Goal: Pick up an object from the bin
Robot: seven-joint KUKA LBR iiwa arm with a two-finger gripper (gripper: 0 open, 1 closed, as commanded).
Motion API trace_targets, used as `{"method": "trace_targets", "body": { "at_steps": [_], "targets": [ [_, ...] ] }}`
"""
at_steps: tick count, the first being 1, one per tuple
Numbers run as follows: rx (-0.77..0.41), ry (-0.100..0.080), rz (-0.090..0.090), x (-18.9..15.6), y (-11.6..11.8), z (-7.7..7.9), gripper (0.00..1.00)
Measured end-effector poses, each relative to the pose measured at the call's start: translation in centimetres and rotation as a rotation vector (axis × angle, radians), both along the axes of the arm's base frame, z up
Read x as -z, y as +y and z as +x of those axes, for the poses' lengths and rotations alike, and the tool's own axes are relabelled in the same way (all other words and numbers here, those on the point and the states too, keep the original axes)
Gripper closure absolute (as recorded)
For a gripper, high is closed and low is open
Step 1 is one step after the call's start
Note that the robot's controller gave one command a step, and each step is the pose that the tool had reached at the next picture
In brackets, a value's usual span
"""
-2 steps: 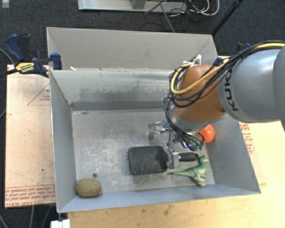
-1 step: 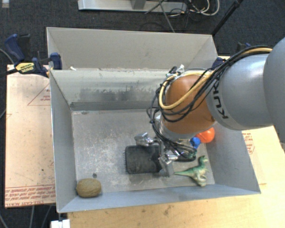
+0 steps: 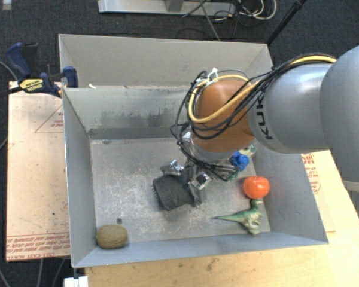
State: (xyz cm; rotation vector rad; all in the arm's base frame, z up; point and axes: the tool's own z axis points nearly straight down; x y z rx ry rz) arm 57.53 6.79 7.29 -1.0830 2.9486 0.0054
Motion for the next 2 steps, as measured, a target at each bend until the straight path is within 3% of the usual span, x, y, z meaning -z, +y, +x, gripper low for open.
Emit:
{"method": "trace_targets", "body": {
  "at_steps": [1, 2],
  "targets": [
    [0.0, 0.0, 0.0, 0.0, 0.0, 0.0, 1.0],
    [0.002, 0.007, -0.003, -4.3, 0.9, -0.5, 1.0]
  ]
}}
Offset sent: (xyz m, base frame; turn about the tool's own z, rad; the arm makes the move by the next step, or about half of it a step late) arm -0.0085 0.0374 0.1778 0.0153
